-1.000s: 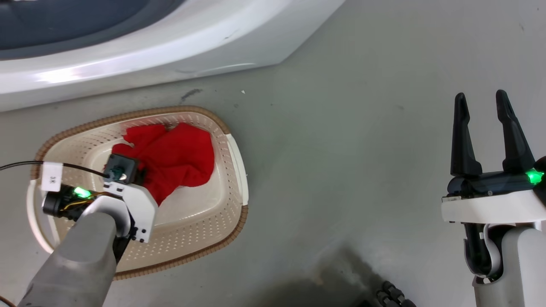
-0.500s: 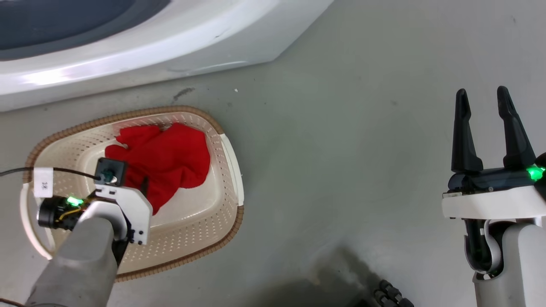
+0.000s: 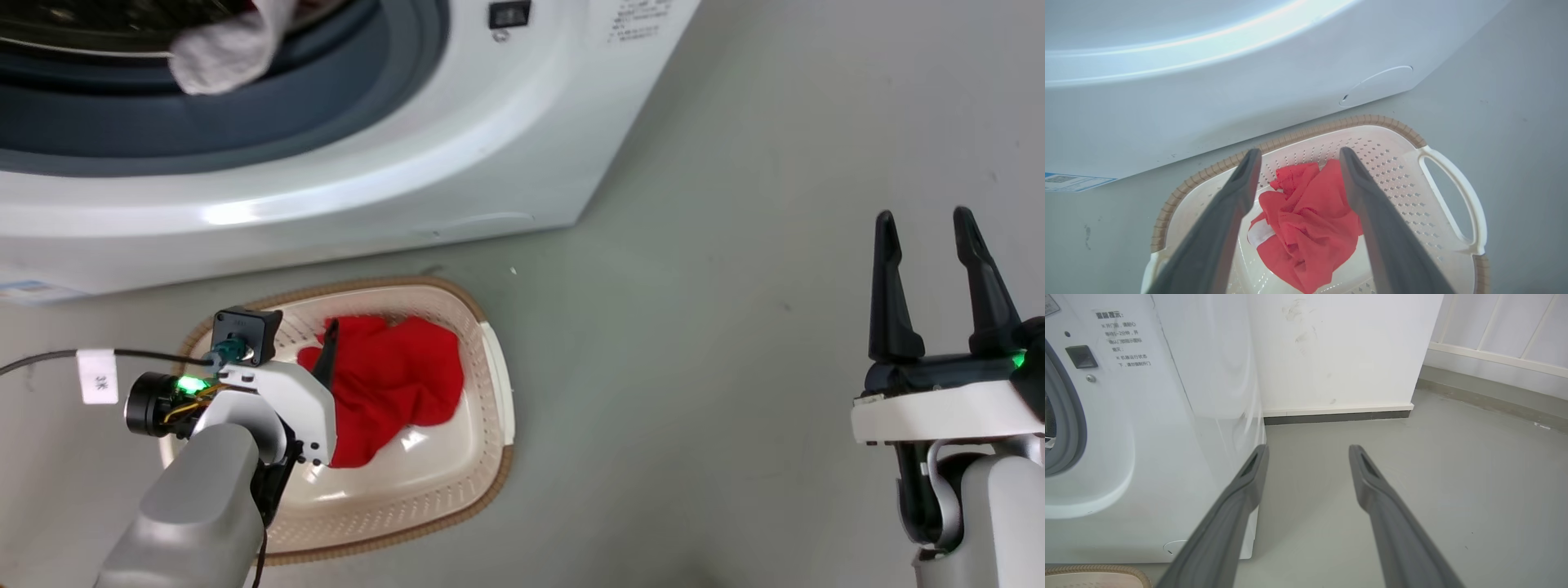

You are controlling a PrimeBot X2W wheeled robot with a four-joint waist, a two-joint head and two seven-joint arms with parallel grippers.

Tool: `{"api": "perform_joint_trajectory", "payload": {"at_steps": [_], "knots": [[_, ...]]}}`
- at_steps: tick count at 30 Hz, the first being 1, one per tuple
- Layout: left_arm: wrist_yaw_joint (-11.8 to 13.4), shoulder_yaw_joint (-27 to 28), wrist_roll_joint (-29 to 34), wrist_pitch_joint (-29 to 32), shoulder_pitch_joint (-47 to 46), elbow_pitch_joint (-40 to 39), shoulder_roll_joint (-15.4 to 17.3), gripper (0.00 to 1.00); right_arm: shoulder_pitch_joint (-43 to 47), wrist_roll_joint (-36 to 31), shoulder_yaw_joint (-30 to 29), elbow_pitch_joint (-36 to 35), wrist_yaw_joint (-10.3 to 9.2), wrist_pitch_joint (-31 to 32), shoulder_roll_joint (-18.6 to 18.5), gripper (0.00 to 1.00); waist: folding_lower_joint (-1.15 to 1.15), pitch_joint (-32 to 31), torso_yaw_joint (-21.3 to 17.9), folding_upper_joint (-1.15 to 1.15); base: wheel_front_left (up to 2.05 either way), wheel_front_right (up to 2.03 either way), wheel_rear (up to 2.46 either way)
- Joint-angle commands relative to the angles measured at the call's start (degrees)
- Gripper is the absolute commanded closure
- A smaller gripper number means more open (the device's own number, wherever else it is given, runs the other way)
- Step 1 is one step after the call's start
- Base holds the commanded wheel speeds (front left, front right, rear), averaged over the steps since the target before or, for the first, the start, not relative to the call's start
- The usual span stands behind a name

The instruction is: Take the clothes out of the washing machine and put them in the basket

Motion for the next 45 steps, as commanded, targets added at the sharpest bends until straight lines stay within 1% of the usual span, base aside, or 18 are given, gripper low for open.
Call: {"api": "perform_joint_trajectory", "payload": {"at_steps": [1, 3, 4, 5, 8, 9, 15, 19, 24, 30, 34, 39, 42, 45], "knots": [[0.4, 1.7, 1.0, -0.2, 3.1, -4.4, 0.6, 0.0, 1.2, -0.8, -0.6, 0.4, -0.05, -0.1, 0.0, 0.0, 0.0, -4.8, 3.2, 0.0, 0.0, 0.0, 0.0], [0.5, 4.7, 1.5, -0.2, 5.6, -10.5, 0.6, 0.0, 2.0, -1.3, -1.2, 0.6, -0.06, -0.1, 0.0, 0.0, 0.0, -6.5, 4.2, 0.0, 0.0, 0.0, 0.0], [0.5, 4.7, 1.5, -0.2, 5.6, -10.5, 0.6, 0.0, 2.0, -1.3, -1.2, 0.6, -0.06, -0.1, 0.0, 0.0, 0.0, -6.5, 4.2, 0.0, 0.0, 0.0, 0.0], [0.7, 7.7, 2.8, -0.2, 8.3, -16.0, 0.4, 0.0, 2.7, -2.0, -1.7, 0.8, -0.06, -0.1, 0.0, 0.0, 0.0, -8.0, 5.3, 0.0, 0.0, 0.0, 0.0], [1.2, 12.1, 5.0, -0.2, 12.6, -23.7, -0.4, 0.0, 4.0, -2.6, -2.3, 0.9, -0.06, -0.1, 0.0, 0.0, 0.0, -10.2, 6.6, 0.0, 0.0, 0.0, 0.0], [1.2, 12.1, 5.0, -0.2, 12.6, -23.7, -0.4, 0.0, 4.0, -2.6, -2.3, 0.9, -0.06, -0.1, 0.0, 0.0, 0.0, -10.2, 6.6, 0.0, 0.0, 0.0, 0.0], [0.7, 20.2, 9.5, -0.2, 20.7, -35.3, -3.3, 0.0, 6.0, -3.1, -2.4, 1.2, -0.06, -0.1, 0.0, 0.0, 0.0, -13.4, 7.9, 0.0, 0.0, 0.0, 0.0], [0.3, 24.7, 11.6, -0.2, 24.7, -40.5, -6.1, 0.0, 6.8, -2.8, -1.9, 1.2, -0.06, -0.1, 0.1, 0.0, 0.0, -14.6, 7.9, 0.0, 0.0, 0.0, 0.0], [-0.5, 28.6, 14.4, -0.2, 27.8, -43.9, -8.8, 0.0, 7.4, -2.4, -1.4, 1.2, -0.05, -0.1, 0.1, 0.0, 0.0, -15.4, 7.7, 0.0, 0.0, 0.0, 0.0], [-2.0, 30.9, 17.3, -0.2, 28.0, -46.6, -10.1, 0.0, 7.8, -1.9, -0.4, 0.9, -0.06, -0.1, 0.0, 0.0, 0.0, -14.8, 6.9, 0.0, 0.0, 0.0, 0.0], [-3.0, 31.5, 18.2, -0.2, 25.8, -48.7, -9.8, 0.0, 6.9, -1.6, -0.4, 0.5, -0.05, -0.1, 0.0, 0.0, 0.0, -12.8, 5.9, 0.0, 0.0, 0.0, 0.0], [-3.9, 30.2, 18.2, -0.2, 20.3, -47.9, -7.5, 0.0, 6.1, -1.5, -0.3, -0.1, -0.06, -0.1, 0.1, 0.0, 0.0, -8.3, 4.5, 0.0, 0.0, 0.0, 0.0], [-4.2, 28.8, 16.5, 1.7, 14.4, -46.3, -4.8, 0.0, 5.3, -1.3, -0.3, -0.7, -0.05, -0.1, 0.1, 0.0, 0.0, -5.2, 3.6, 0.0, 0.0, 0.0, 0.0], [-4.3, 26.8, 14.5, 5.5, 7.4, -45.4, -1.3, 0.0, 4.3, -0.6, -0.4, -1.3, -0.06, -0.1, 0.1, 0.0, 0.0, -1.7, 2.4, 0.0, 0.0, 0.0, 0.0]]}}
